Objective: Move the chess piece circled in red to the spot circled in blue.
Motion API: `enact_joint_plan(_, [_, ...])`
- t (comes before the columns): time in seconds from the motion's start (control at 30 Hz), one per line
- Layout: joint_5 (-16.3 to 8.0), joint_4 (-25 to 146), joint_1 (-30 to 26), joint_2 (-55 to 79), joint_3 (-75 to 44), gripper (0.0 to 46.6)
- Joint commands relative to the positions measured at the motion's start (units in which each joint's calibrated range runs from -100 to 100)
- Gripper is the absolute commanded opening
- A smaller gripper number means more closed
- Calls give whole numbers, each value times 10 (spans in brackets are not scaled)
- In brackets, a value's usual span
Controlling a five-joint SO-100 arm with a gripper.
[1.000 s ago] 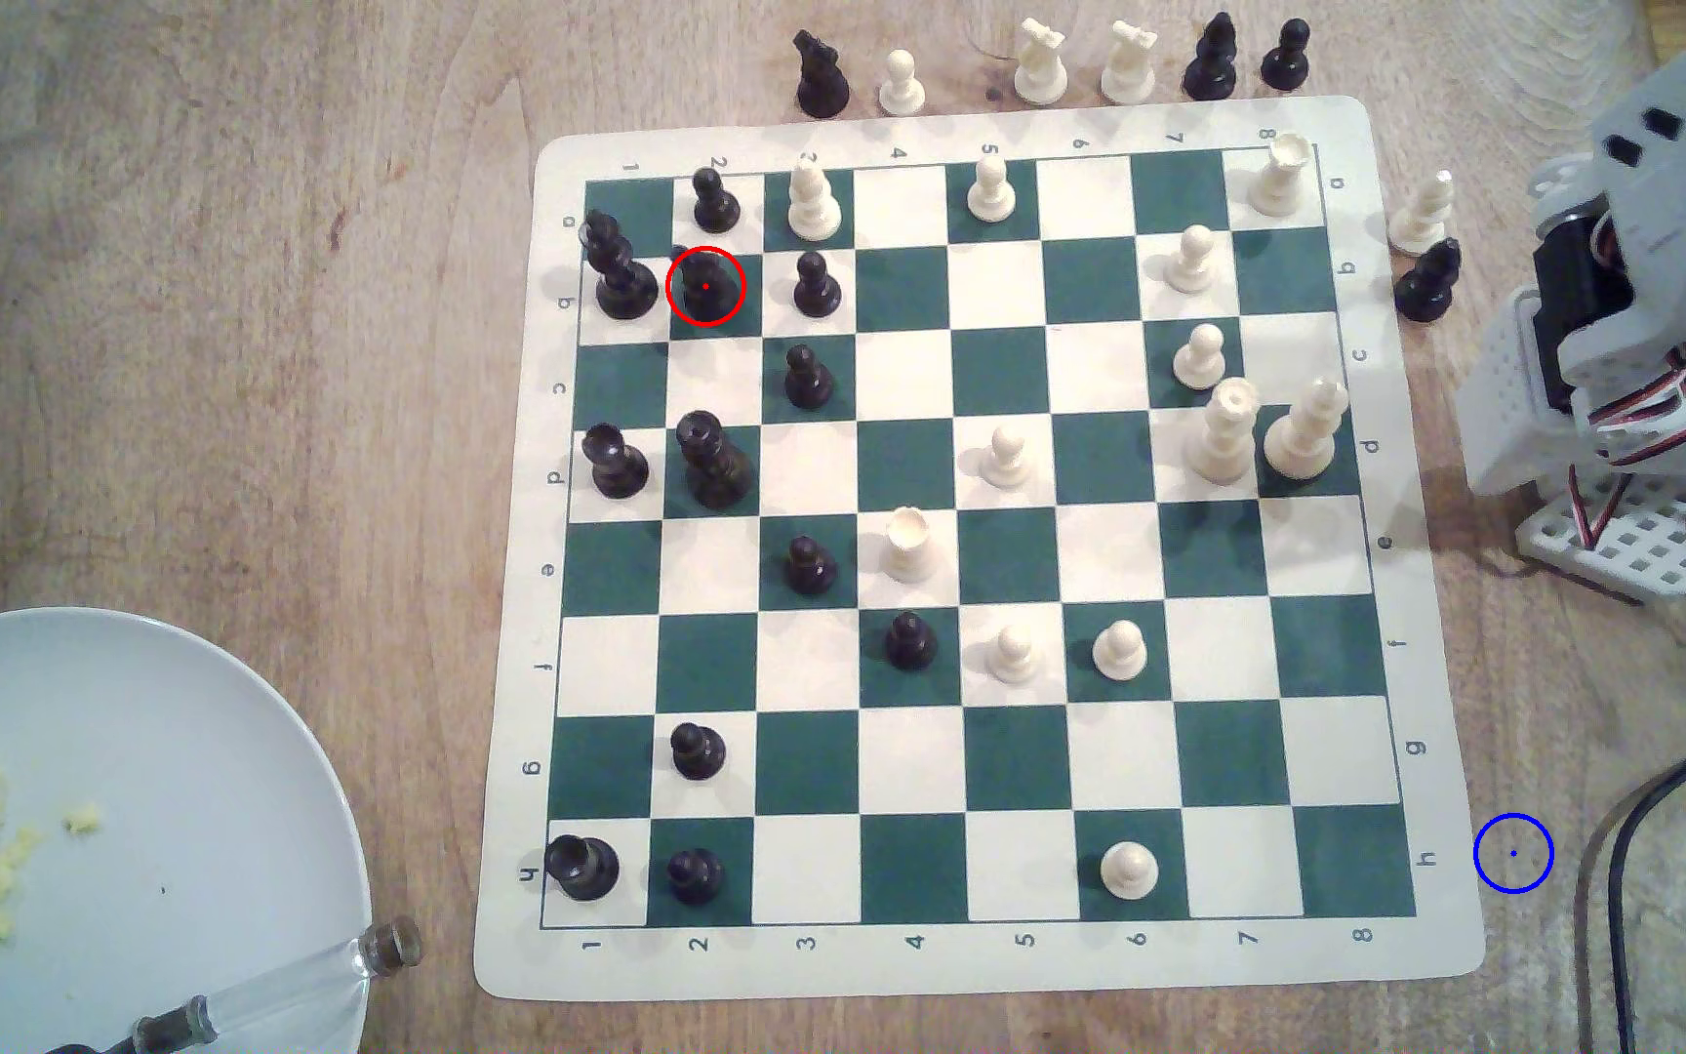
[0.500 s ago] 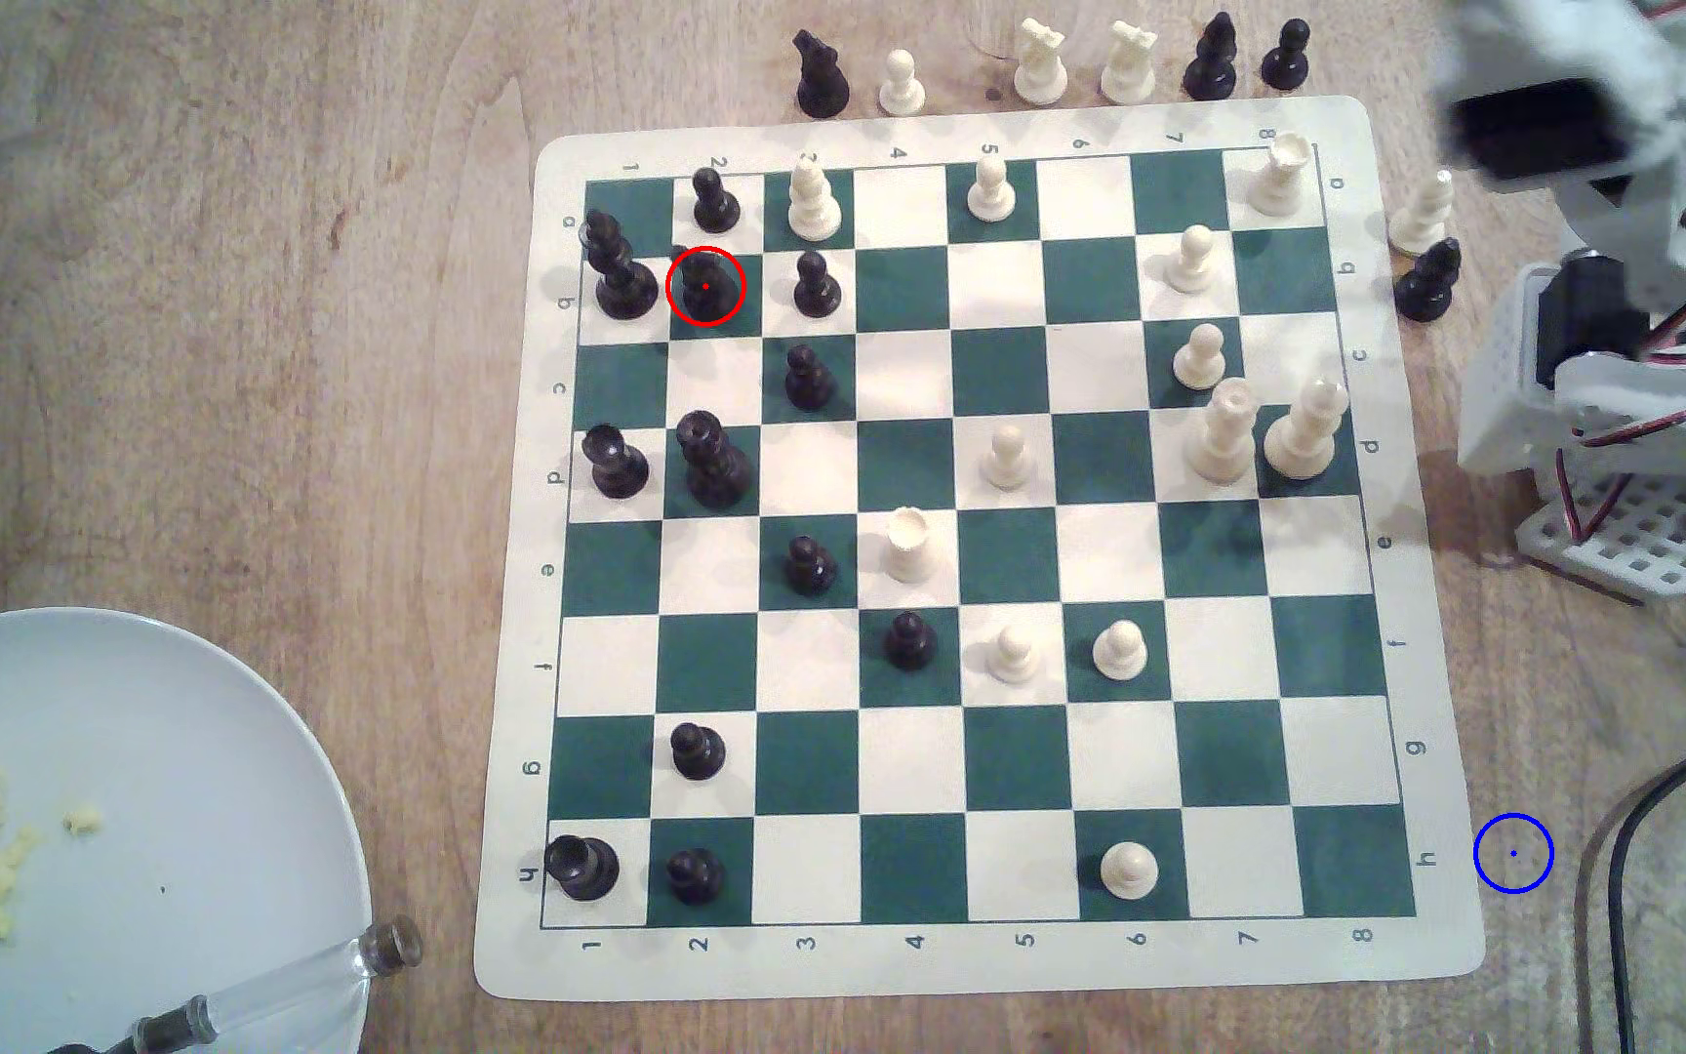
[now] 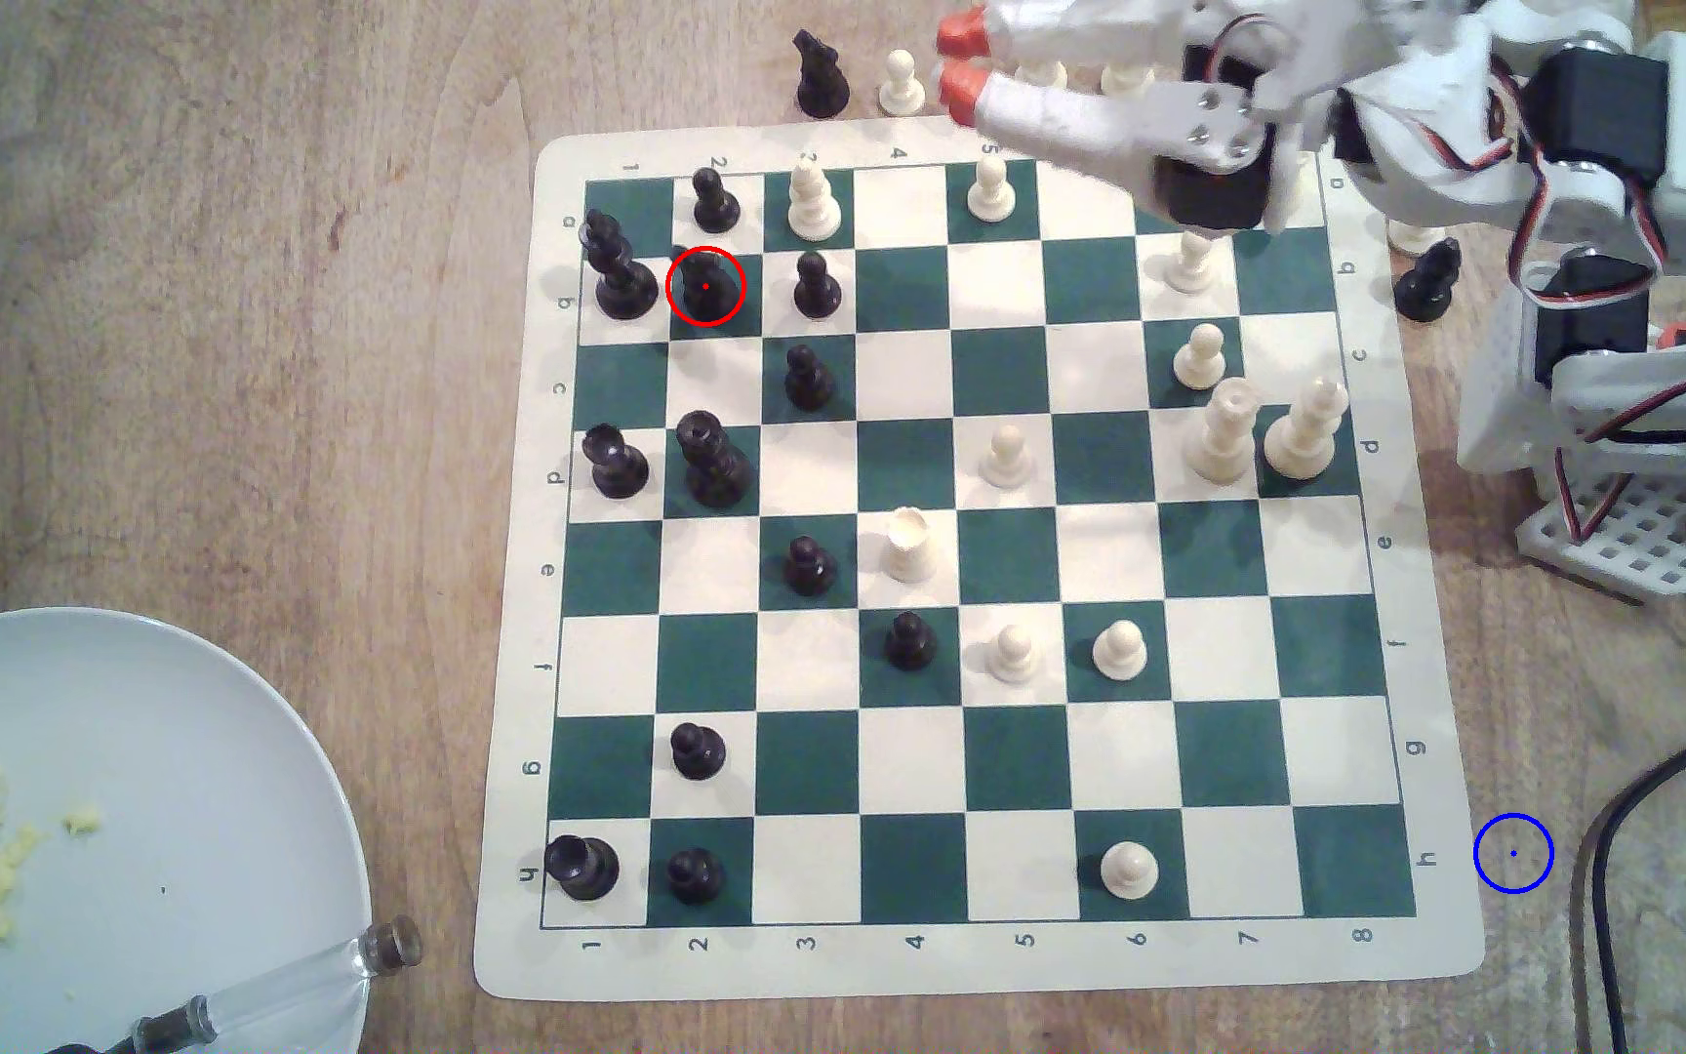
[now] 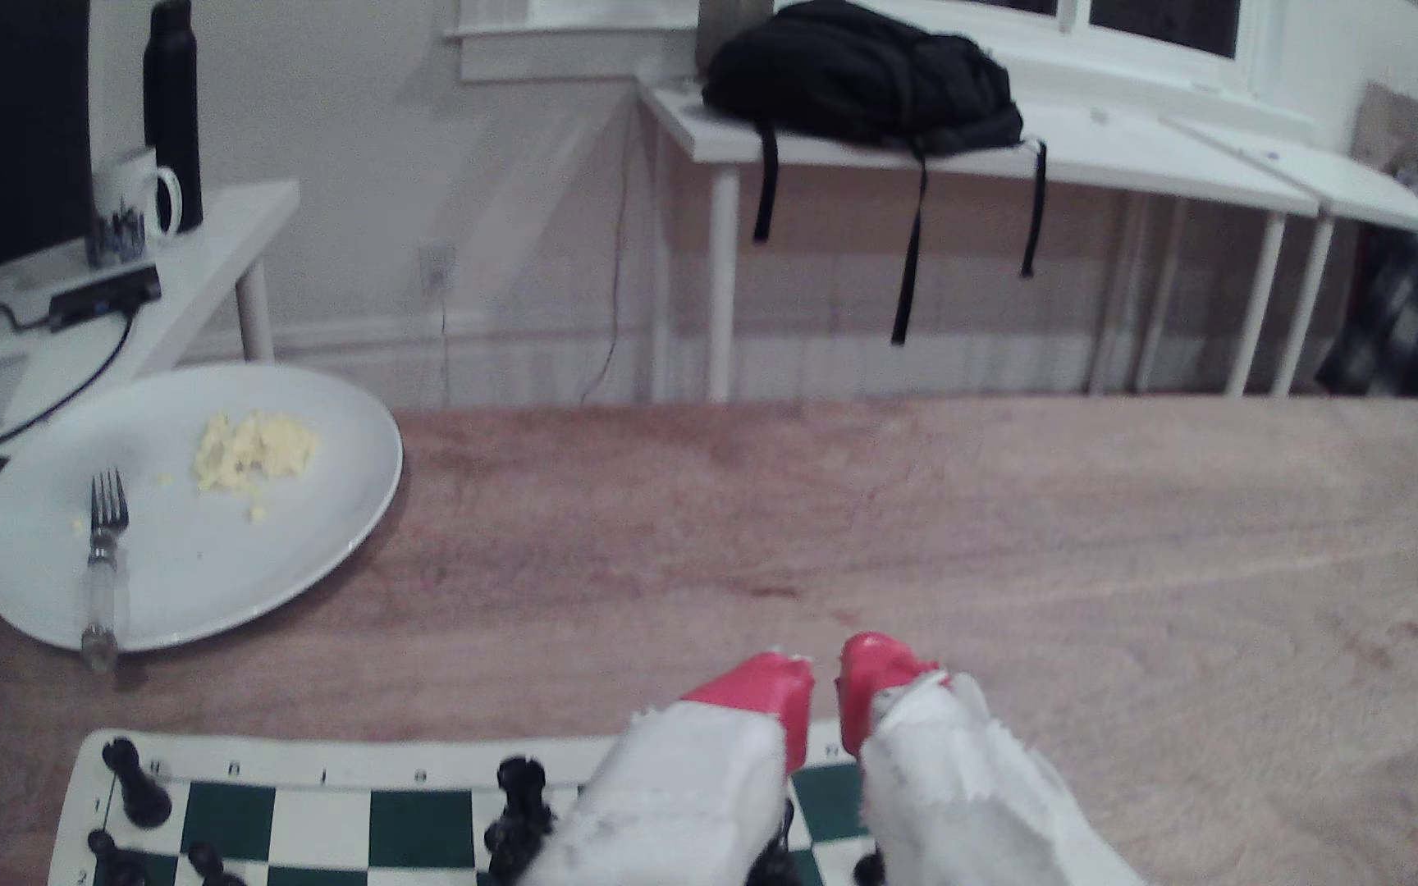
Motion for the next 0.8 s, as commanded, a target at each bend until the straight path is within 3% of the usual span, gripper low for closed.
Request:
enact_joint_plan(0.0, [-10, 69, -15, 104, -141, 3])
enact_joint_plan(0.13, [-18, 88, -20, 164, -196, 3])
enact_joint_plan(0.3, [-49, 177, -31, 338, -403, 3])
enact_joint_plan(0.47, [-66, 211, -25, 461, -511, 3])
enact_joint_plan(0.77, [-75, 287, -4, 601, -639, 62])
